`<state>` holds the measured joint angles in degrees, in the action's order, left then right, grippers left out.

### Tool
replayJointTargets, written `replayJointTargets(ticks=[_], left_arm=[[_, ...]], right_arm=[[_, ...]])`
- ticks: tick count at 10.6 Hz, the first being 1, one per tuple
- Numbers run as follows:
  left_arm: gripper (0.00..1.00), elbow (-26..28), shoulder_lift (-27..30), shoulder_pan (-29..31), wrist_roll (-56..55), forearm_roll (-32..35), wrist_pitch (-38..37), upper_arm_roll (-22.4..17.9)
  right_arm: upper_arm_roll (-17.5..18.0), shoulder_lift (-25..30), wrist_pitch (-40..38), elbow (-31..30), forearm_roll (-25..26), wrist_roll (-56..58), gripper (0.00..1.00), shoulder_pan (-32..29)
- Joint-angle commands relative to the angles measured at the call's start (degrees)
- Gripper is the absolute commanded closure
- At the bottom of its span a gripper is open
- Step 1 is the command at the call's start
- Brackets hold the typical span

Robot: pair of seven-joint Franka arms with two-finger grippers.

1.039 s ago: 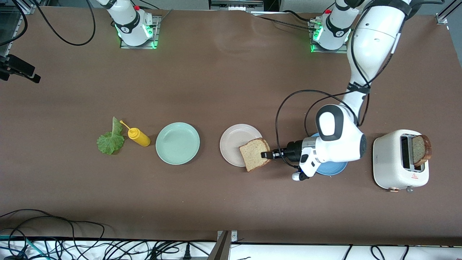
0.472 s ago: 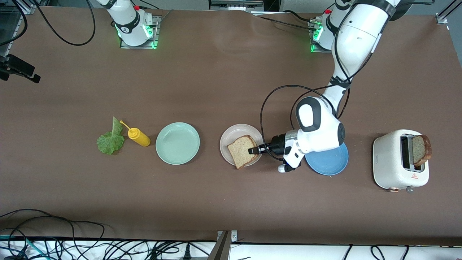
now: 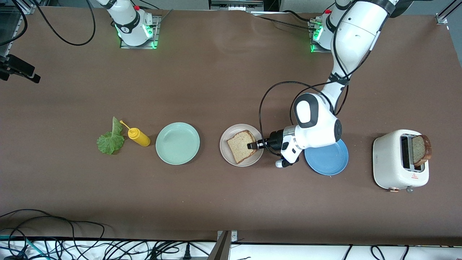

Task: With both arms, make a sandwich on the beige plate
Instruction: 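Lower the bread onto the beige plate and open the left gripper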

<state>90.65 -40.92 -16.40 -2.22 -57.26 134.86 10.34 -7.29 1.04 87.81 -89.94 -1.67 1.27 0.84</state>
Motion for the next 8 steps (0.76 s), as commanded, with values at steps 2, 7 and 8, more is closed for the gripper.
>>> replayJointTargets(ticks=[2,7,8], left_arm=[[1.00,2.8,2.0,-0.3,0.6,-2.2,2.0,0.6],[1.00,2.3,-0.6,-1.5,0.3,-2.3,7.9,2.6],[1.00,2.3,-0.7,-1.5,0.3,-2.2,7.9,2.6]], right_arm=[[-0.1,-0.1,-1.3,1.3,-0.7,0.8,0.00,-0.1],[-0.1,-0.1,-1.3,1.3,-0.7,0.8,0.00,-0.1],[0.0,-0.1,-1.3,1.3,-0.7,0.8,0.00,-0.1]])
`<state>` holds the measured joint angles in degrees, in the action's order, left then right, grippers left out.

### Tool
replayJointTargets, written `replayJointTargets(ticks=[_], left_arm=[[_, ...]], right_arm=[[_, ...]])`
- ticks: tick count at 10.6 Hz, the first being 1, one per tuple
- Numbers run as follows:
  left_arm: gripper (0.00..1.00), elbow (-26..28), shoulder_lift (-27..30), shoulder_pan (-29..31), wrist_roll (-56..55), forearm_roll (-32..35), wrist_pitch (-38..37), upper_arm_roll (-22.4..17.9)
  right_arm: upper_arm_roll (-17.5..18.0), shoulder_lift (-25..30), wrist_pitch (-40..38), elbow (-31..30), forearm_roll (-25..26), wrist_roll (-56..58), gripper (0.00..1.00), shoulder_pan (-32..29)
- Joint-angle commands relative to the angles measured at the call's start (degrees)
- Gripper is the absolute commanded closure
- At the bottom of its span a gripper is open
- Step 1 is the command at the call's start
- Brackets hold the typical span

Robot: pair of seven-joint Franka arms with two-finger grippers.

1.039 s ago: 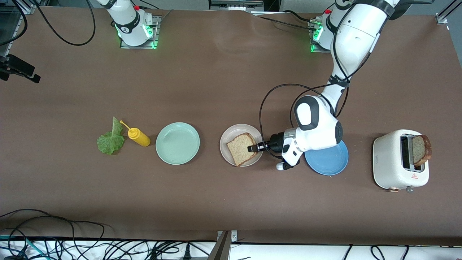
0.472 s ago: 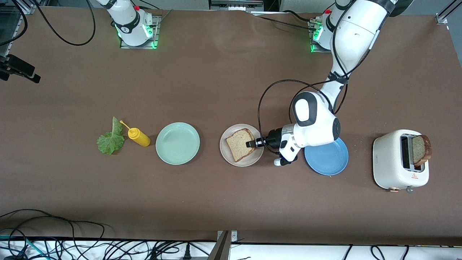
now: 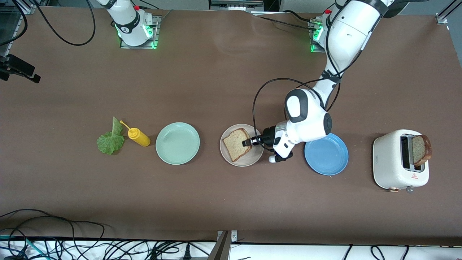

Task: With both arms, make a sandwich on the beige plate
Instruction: 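Lower the bread onto the beige plate and open the left gripper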

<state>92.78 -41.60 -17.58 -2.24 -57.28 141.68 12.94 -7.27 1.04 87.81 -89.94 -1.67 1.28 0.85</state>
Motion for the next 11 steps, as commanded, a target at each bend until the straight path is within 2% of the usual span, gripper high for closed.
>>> replayJointTargets(ticks=[1,2,3,7,9,11], left_arm=[[0.69,0.2,-0.3,-0.2,0.7,-2.1,1.1,0.0],[0.11,0.2,-0.6,-0.1,0.7,-1.7,1.1,0.0],[0.00,0.3,-0.5,0.1,0.5,-1.6,1.1,-0.1],[0.00,0.3,-0.4,0.7,0.7,-1.1,1.1,-2.0],[0.00,0.4,-0.1,1.1,0.3,3.2,1.0,-2.8],[0.00,0.2,0.0,1.6,0.3,3.9,1.0,-3.5]], right_arm=[[0.2,-0.1,-1.3,1.3,-0.7,0.8,0.00,-0.1],[0.1,-0.1,-1.3,1.3,-0.7,0.8,0.00,-0.1],[0.1,-0.1,-1.3,1.3,-0.7,0.8,0.00,-0.1],[0.1,-0.1,-1.3,1.3,-0.7,0.8,0.00,-0.1],[0.0,-0.1,-1.3,1.3,-0.7,0.8,0.00,-0.1],[0.2,-0.1,-1.3,1.3,-0.7,0.8,0.00,-0.1]])
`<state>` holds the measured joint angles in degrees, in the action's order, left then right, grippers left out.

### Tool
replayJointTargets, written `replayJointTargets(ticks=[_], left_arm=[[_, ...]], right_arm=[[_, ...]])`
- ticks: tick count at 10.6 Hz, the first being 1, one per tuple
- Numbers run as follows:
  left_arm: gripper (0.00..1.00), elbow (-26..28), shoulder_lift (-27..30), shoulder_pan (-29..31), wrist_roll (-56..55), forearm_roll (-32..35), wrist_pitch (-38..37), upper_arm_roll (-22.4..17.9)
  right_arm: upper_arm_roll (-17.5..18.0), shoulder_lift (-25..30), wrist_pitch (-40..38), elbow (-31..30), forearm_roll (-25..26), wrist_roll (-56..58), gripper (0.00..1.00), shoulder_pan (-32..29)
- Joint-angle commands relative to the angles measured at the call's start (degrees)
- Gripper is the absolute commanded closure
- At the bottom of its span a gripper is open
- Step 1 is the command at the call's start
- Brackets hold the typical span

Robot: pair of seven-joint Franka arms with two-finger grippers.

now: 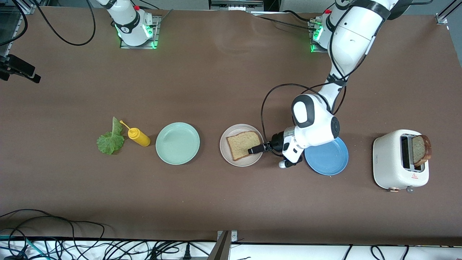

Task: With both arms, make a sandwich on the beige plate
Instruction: 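Lower the bread onto the beige plate and open the left gripper, then raise the left gripper and move it back toward the toaster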

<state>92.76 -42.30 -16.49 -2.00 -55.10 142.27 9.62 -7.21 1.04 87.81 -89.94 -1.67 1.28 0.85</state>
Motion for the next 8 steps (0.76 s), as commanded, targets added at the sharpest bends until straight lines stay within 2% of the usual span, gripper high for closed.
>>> replayJointTargets(ticks=[1,8], left_arm=[[0.00,0.1,0.8,0.6,0.1,2.2,0.4,-0.4],[0.00,0.8,4.0,1.6,-0.6,8.7,-2.5,-3.6]], right_arm=[[0.0,-0.1,-1.3,1.3,-0.7,0.8,0.00,-0.1],[0.5,-0.1,-1.3,1.3,-0.7,0.7,0.00,-0.1]])
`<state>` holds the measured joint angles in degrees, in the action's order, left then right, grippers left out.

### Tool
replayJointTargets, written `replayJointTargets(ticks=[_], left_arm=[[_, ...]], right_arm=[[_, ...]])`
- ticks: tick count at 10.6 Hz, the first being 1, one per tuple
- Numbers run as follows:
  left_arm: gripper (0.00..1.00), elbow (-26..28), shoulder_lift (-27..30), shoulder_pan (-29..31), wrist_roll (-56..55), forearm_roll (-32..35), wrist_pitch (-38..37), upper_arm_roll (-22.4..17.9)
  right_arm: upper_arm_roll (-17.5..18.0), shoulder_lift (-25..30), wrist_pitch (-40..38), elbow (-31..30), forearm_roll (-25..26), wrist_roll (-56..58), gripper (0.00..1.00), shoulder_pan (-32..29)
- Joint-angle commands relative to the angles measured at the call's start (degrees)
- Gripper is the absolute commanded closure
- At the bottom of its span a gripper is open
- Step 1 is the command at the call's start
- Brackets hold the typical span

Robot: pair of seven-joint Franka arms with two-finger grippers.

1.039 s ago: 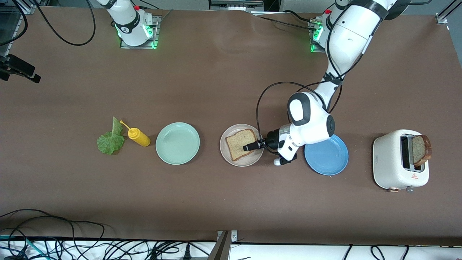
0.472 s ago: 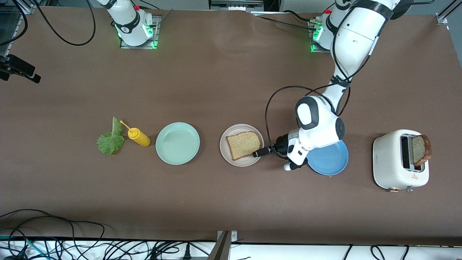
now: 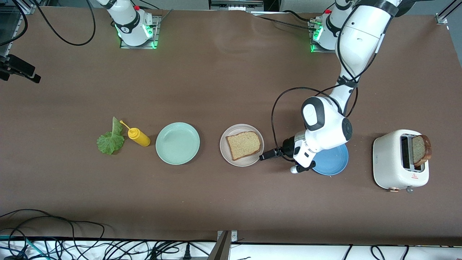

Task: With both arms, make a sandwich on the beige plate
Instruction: 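Raise the left gripper and move it back toward the toaster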

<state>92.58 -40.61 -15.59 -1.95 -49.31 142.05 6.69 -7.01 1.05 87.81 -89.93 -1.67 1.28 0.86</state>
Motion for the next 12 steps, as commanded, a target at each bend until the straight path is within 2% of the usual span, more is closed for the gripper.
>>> replayJointTargets(ticks=[1,4,5,7,12], left_arm=[[0.00,1.0,3.2,1.0,-1.6,6.0,-5.3,-1.8],[0.00,0.6,4.7,4.0,-4.5,17.8,-12.6,-2.6],[0.00,0.3,4.8,5.0,-4.6,19.8,-15.2,-2.6],[0.00,0.4,7.3,5.7,-4.6,24.7,-20.1,-4.1],[0.00,1.1,13.8,8.6,-4.9,40.4,-30.1,-4.4]], right_arm=[[0.2,-0.1,-1.3,1.3,-0.9,0.4,0.00,-0.1],[0.9,-0.3,-1.3,1.3,-0.4,0.3,0.00,0.8],[1.0,-0.1,-1.8,1.2,-0.2,0.0,0.00,0.8],[0.6,-1.0,-3.8,1.2,-0.6,-0.3,0.00,0.5],[0.9,-2.9,-4.2,1.2,-0.1,-0.2,0.00,1.0]])
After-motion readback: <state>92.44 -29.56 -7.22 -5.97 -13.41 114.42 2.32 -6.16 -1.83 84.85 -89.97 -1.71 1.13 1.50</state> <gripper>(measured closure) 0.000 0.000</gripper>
